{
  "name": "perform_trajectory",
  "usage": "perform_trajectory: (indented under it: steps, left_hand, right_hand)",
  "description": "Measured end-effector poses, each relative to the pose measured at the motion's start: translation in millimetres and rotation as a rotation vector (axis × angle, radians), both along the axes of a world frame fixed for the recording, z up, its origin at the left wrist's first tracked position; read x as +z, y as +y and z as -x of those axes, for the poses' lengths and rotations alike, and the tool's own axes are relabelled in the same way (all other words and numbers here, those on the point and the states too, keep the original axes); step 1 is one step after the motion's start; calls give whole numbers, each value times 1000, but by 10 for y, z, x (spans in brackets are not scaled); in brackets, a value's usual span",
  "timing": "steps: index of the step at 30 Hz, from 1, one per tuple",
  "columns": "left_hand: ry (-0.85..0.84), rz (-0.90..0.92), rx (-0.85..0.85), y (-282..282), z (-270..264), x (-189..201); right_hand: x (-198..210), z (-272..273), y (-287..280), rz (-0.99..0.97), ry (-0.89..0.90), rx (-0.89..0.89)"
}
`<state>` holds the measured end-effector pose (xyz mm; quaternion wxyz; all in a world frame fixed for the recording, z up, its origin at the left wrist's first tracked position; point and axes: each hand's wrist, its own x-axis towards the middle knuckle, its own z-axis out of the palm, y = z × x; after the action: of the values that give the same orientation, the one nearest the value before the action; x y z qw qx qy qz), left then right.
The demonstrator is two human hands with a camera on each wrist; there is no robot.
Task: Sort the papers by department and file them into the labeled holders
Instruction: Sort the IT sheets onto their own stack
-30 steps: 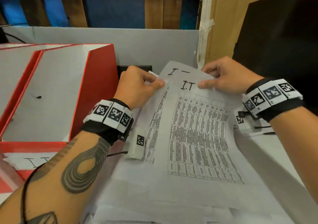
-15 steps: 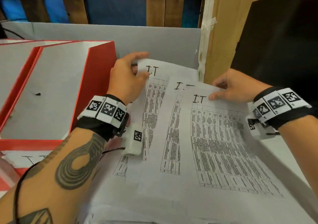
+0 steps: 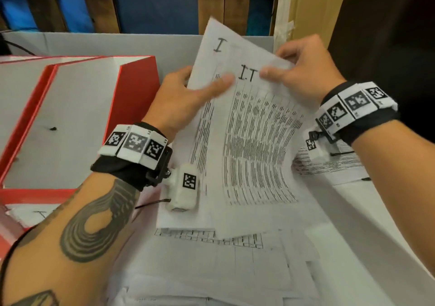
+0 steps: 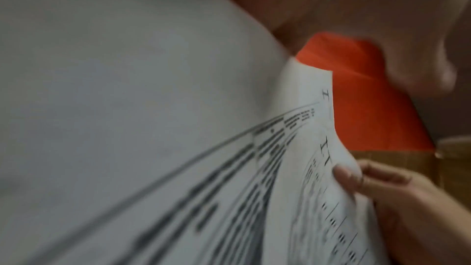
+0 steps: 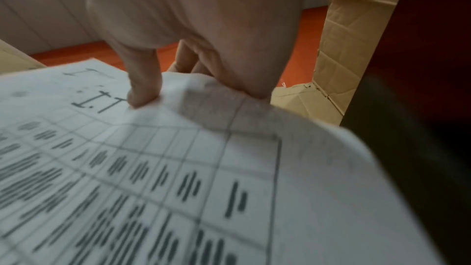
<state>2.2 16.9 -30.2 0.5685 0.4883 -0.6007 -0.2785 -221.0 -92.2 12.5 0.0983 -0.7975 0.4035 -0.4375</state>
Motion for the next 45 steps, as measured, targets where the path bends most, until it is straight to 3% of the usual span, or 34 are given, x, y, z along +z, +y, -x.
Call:
perform_trajectory:
  steps: [2, 5, 6, 8, 10, 12, 15, 18, 20, 23, 25, 29, 31, 33, 37, 40, 45]
  left_hand:
    - [-197, -27, 99, -55, -44, -5]
    - [-139, 92, 253, -93, -93, 87]
    - [-34, 160, 253, -65, -104, 150]
    - [171, 269, 193, -28, -138, 278]
    - [201, 363, 150, -16, -127, 390]
    - [185, 445, 151, -20, -101, 487]
    - [117, 513, 125, -11, -71, 581]
    - [174, 519, 146, -70, -121, 533]
    - [178, 493, 210, -137, -161, 399]
    - [185, 374, 308, -207, -189, 167]
    - [192, 302, 345, -232, -210, 99]
    - [82, 421, 268, -144, -195, 339]
    - [-13, 498, 323, -138, -243, 555]
    - [-46, 453, 455, -98, -277, 677]
    - [1, 417, 260, -52, -163, 355]
    - [56, 397, 260, -60, -87, 74]
    - [137, 466, 209, -37, -85, 353]
  right_hand:
    - [57, -22, 18, 49, -128, -18]
    - [104, 29, 33, 165, -337, -48]
    - [97, 78, -11, 119, -468, -20]
    - [72, 162, -38, -212, -760, 240]
    - [31, 185, -19, -444, -821, 494]
    - [70, 112, 77, -409, -809, 451]
    - [178, -16, 225, -169, -912, 299]
    - [184, -74, 293, -55, -883, 297]
    - [92, -83, 283, -167, -819, 211]
    - [-187, -97, 202, -361, -680, 350]
    - [-342, -130, 158, -377, -677, 348]
    - [-200, -220, 116, -193, -819, 208]
    - [37, -236, 123, -100, -840, 214]
    - [204, -243, 95, -35, -798, 227]
    - [-5, -237, 72, -284, -605, 338]
    - [-288, -204, 111, -335, -482, 327]
    - [-8, -174, 179, -237, -682, 299]
